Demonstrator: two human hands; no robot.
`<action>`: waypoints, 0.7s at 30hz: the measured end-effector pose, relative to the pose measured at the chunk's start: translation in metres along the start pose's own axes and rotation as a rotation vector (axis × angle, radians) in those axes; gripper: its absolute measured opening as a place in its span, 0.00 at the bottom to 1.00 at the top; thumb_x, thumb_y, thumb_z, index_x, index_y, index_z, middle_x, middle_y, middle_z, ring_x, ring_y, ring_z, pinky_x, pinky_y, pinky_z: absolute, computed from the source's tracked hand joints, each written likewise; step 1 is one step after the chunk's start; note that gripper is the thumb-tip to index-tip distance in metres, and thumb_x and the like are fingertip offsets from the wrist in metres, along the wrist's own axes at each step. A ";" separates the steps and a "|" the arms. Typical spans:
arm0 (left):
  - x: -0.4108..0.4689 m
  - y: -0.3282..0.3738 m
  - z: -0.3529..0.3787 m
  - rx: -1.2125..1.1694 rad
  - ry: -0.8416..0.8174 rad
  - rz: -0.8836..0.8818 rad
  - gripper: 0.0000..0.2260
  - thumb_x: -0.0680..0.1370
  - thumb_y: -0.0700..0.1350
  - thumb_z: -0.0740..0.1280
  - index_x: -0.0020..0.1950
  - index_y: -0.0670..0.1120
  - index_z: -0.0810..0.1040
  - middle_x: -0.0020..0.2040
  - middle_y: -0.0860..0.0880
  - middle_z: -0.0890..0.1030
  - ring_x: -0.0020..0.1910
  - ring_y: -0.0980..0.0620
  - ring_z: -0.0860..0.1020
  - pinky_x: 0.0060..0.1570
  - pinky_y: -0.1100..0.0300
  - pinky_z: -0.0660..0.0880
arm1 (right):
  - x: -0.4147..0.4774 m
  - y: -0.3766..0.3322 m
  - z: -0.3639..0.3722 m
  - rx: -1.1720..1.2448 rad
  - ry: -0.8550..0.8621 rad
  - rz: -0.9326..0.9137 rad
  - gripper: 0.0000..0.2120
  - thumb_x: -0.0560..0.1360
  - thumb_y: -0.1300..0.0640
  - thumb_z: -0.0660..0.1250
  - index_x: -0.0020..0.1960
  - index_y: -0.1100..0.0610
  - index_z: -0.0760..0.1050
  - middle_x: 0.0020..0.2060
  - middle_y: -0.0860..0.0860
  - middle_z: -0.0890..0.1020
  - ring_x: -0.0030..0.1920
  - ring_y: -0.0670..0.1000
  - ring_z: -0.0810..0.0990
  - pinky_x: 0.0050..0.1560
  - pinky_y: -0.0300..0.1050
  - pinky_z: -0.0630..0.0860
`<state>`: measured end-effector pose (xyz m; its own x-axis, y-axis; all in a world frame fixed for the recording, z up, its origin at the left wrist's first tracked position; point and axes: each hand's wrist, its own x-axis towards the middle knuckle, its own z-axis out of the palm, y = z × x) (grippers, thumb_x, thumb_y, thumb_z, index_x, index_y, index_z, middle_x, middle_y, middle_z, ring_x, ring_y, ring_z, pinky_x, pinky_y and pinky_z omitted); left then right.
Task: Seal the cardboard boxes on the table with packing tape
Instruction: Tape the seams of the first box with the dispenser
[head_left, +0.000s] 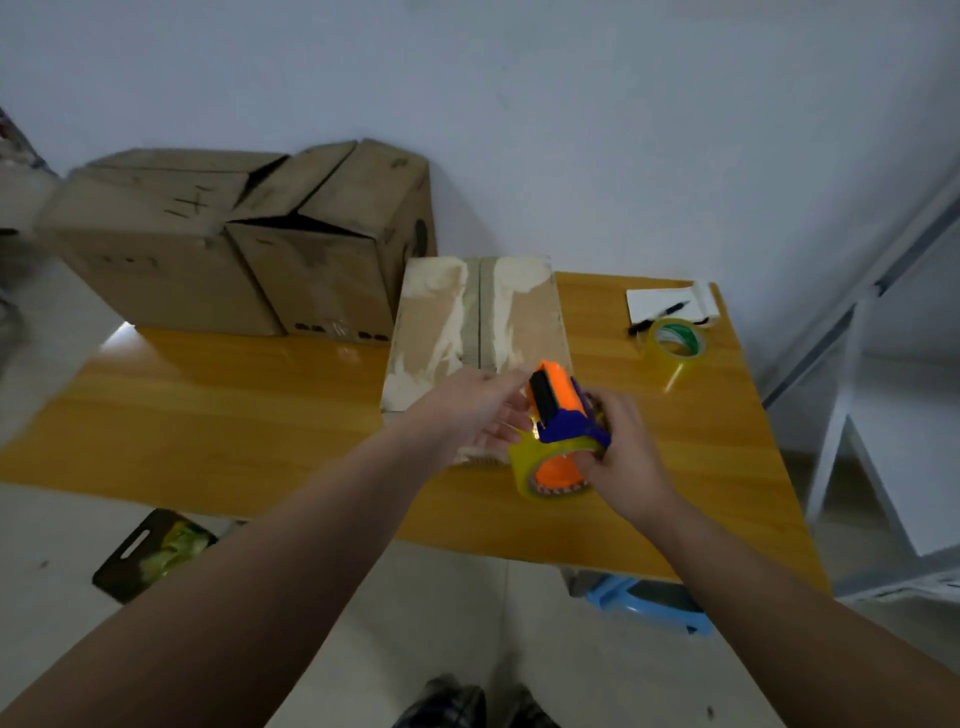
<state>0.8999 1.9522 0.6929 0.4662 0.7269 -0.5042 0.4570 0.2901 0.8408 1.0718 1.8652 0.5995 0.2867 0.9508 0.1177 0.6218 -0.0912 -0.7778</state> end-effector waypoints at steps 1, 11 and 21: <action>-0.002 -0.001 -0.007 0.013 0.018 0.015 0.18 0.78 0.58 0.62 0.45 0.43 0.79 0.37 0.47 0.83 0.38 0.50 0.81 0.40 0.59 0.80 | 0.001 -0.004 0.005 -0.011 -0.008 -0.008 0.31 0.70 0.67 0.70 0.69 0.53 0.65 0.56 0.47 0.67 0.53 0.45 0.69 0.47 0.33 0.68; -0.004 -0.017 -0.074 0.319 0.201 0.191 0.10 0.80 0.42 0.60 0.41 0.41 0.76 0.33 0.47 0.80 0.26 0.60 0.78 0.26 0.68 0.72 | 0.020 -0.050 0.056 -0.114 -0.122 0.002 0.32 0.66 0.56 0.75 0.65 0.51 0.64 0.50 0.44 0.72 0.50 0.47 0.74 0.41 0.37 0.71; -0.006 -0.048 -0.118 0.294 0.160 0.142 0.09 0.79 0.47 0.64 0.42 0.45 0.76 0.35 0.50 0.81 0.26 0.63 0.77 0.25 0.71 0.71 | 0.014 -0.076 0.079 -0.003 -0.274 -0.173 0.48 0.68 0.51 0.74 0.71 0.28 0.44 0.68 0.42 0.67 0.62 0.42 0.72 0.56 0.44 0.77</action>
<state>0.7857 2.0070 0.6792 0.4267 0.8420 -0.3299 0.6056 0.0049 0.7958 0.9708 1.9090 0.6114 -0.0298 0.9966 0.0768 0.6465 0.0778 -0.7590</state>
